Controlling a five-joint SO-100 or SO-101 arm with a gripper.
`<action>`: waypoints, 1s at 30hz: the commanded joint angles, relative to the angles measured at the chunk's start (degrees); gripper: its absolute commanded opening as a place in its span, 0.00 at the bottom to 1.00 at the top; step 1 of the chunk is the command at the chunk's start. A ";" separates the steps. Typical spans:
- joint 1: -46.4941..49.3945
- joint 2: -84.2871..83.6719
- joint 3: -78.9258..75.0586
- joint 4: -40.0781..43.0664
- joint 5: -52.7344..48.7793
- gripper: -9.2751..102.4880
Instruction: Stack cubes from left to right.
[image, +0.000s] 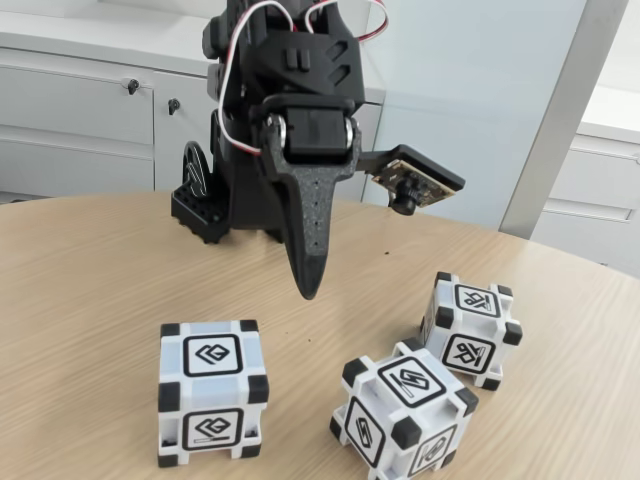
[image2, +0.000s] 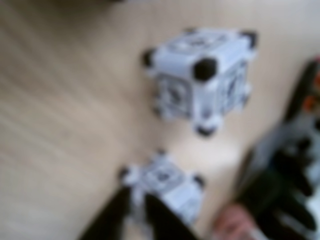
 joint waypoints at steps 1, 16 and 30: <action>0.53 0.35 -0.44 0.09 0.09 0.08; 0.53 0.35 -0.44 0.09 0.18 0.08; 0.62 0.35 -0.44 0.00 2.20 0.08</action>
